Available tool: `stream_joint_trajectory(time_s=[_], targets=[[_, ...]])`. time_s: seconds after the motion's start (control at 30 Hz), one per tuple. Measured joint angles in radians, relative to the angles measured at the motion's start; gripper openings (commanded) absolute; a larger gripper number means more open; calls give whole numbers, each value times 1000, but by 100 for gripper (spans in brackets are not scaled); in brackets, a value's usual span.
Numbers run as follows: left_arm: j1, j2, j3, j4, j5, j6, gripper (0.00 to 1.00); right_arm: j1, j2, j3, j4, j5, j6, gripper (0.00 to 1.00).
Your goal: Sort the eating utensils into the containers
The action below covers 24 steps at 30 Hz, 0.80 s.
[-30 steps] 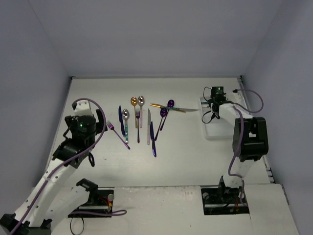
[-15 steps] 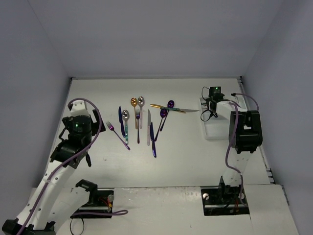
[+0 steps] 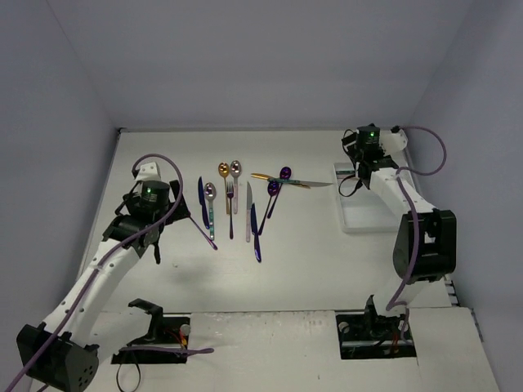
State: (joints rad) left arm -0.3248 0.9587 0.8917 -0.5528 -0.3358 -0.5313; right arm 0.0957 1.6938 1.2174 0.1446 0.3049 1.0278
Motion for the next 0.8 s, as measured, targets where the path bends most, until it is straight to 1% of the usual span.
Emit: stream_joint_trajectory(time_s=[0.1, 0.2, 0.27, 0.37, 0.47, 0.7, 0.8], targets=[[0, 55, 26, -8, 25, -56, 87, 19, -97, -28, 2, -20, -106, 68], [0, 130, 44, -11, 51, -125, 86, 54, -211, -96, 7, -47, -201, 68], [0, 202, 61, -11, 63, -169, 86, 86, -284, -151, 1, -59, -247, 68], [0, 329, 83, -10, 84, -232, 82, 136, -382, -232, -5, -85, -307, 68], [0, 435, 97, -10, 102, -291, 81, 161, -466, -315, -11, -119, -347, 70], [0, 603, 148, -15, 107, -373, 75, 163, -557, -409, -28, -191, -447, 76], [1, 656, 169, -11, 107, -394, 72, 167, -594, -442, -30, -223, -485, 77]])
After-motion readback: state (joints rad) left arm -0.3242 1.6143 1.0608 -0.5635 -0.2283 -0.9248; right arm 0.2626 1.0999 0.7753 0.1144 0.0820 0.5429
